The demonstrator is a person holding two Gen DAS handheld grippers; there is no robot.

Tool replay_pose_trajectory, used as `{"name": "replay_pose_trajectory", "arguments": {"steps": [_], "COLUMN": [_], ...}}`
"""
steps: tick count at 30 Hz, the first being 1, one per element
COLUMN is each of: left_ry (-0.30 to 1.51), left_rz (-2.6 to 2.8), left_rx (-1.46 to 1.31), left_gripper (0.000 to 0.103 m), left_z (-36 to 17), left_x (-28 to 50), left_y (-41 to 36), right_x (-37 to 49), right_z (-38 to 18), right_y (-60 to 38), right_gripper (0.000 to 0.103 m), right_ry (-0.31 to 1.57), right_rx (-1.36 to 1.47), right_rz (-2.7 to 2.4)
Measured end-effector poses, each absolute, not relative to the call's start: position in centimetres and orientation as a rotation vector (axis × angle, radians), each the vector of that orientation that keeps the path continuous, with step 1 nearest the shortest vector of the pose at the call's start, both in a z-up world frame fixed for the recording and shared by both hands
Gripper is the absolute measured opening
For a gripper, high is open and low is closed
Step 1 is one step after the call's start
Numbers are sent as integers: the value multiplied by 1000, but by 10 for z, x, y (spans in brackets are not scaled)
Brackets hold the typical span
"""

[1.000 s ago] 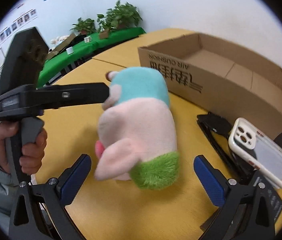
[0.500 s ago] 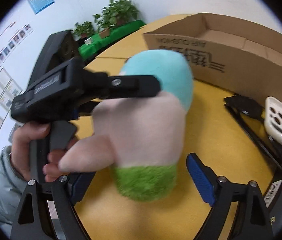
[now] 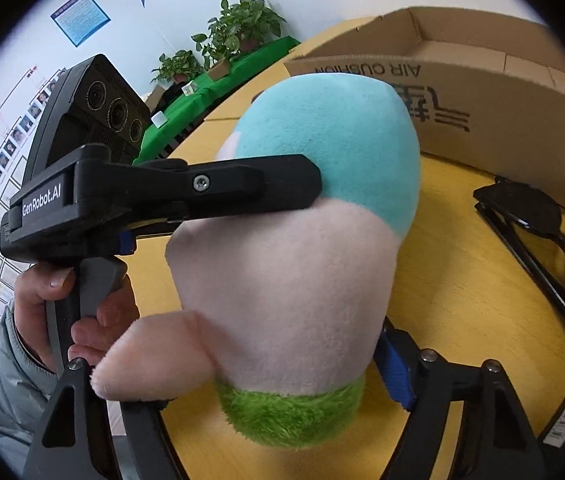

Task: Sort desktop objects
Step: 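Lift the pig plush with both grippers and carry it over the box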

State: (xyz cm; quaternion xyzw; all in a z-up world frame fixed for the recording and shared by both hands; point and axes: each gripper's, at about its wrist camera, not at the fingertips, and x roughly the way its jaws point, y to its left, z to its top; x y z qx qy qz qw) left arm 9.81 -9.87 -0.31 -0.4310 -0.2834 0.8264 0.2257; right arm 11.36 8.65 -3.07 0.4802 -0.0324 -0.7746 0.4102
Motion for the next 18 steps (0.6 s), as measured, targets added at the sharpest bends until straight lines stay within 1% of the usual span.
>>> {"name": "replay_pose_trajectory", "arguments": {"steps": [6,11,18], "left_ry": [-628,-483,-369], "left_rz": [2333,2349,2376], "left_rx": [-988,-801,-527], "left_gripper": [75,75,76], "left_z": [72,156,281], "left_x": [88,63,17], "left_y": [-86,-76,-65], "right_x": [119,104,70], "right_z": [31,103,211], "right_y": [95,104,114], "right_gripper": [76,75,75], "right_ry": [-70,-9,85], "right_rx": [1021,827,574], "right_rz": [-2086,-2204,-2316]}}
